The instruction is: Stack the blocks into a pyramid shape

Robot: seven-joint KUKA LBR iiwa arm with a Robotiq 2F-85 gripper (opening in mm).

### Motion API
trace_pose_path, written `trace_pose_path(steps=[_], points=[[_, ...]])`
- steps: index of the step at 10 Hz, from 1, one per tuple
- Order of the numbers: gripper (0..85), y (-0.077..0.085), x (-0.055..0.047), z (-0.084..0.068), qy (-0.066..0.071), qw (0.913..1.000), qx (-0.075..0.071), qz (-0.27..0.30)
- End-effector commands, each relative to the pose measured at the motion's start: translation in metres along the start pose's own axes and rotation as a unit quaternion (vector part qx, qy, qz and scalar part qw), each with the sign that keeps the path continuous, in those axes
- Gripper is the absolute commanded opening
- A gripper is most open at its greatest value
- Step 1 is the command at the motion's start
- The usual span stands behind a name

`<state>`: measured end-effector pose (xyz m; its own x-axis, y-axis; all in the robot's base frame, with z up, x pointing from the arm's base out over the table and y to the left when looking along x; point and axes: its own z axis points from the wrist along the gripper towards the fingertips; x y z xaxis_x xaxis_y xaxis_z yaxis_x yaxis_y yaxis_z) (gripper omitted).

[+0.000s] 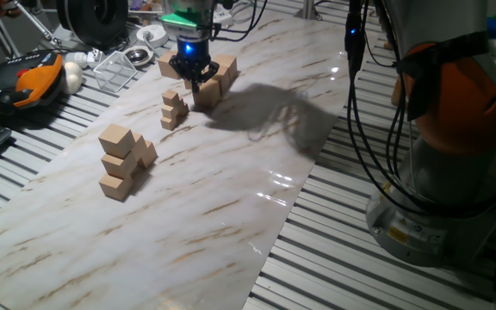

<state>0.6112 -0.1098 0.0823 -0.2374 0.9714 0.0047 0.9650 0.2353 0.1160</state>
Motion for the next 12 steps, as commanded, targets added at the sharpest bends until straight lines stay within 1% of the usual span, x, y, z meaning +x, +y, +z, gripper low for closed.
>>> trace_pose_path(steps=[1, 3, 4, 5, 8, 9, 12], points=[[0.0, 0.0, 0.001, 0.003, 0.001, 1.0, -0.001, 0.0], [0.0, 0.0, 0.002, 0.005, 0.001, 1.0, -0.005, 0.0], [0.0, 0.0, 0.001, 0.006, -0.006, 1.0, -0.006, -0.001], [0.0, 0.0, 0.001, 0.007, -0.01, 0.9999, -0.008, -0.002], [0.0, 0.002, 0.0, 0.013, -0.017, 0.9998, -0.01, 0.0], [0.0, 0.003, -0.001, 0.014, -0.017, 0.9998, -0.01, 0.0], [0.0, 0.003, -0.002, 0.015, -0.027, 0.9996, -0.009, -0.002]])
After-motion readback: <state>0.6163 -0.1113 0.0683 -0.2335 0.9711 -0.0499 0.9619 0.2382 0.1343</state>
